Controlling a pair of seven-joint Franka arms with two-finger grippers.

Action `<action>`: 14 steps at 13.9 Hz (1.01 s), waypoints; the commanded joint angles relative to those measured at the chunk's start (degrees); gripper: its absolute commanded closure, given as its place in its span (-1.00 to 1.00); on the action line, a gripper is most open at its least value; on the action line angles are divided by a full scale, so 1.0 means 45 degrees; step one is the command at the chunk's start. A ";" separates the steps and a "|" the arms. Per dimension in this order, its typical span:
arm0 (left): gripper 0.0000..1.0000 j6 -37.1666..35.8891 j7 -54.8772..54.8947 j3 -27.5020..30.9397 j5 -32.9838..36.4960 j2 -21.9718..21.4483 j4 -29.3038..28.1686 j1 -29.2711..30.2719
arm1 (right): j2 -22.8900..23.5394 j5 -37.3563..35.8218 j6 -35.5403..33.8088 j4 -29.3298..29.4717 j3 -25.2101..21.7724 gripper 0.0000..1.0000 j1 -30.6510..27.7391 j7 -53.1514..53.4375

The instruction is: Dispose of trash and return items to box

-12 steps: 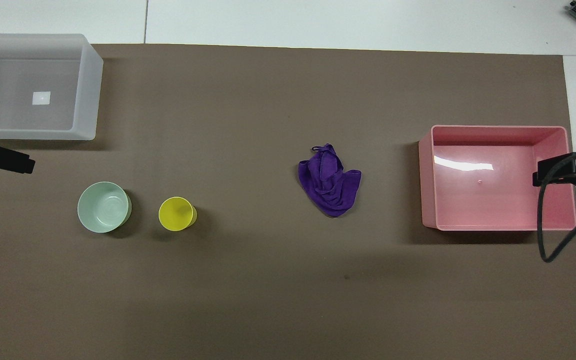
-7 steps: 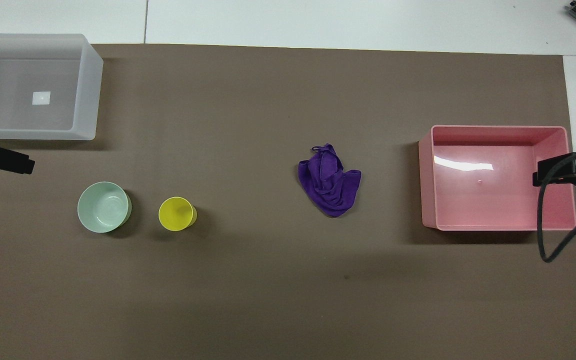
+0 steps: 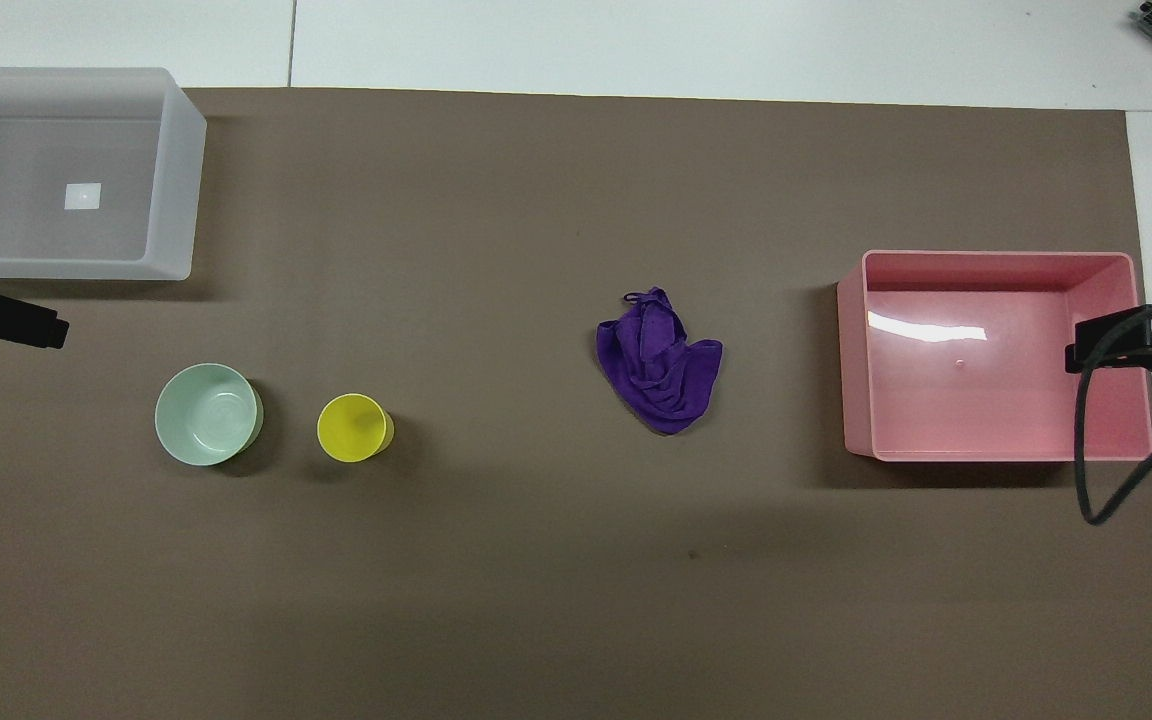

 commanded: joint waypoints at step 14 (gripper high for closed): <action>-1.00 0.3989 -0.0070 0.0099 0.0151 -0.1148 -0.4319 -0.0049 | -0.0212 0.0066 0.2777 -0.2045 0.0321 -1.00 0.1135 0.0736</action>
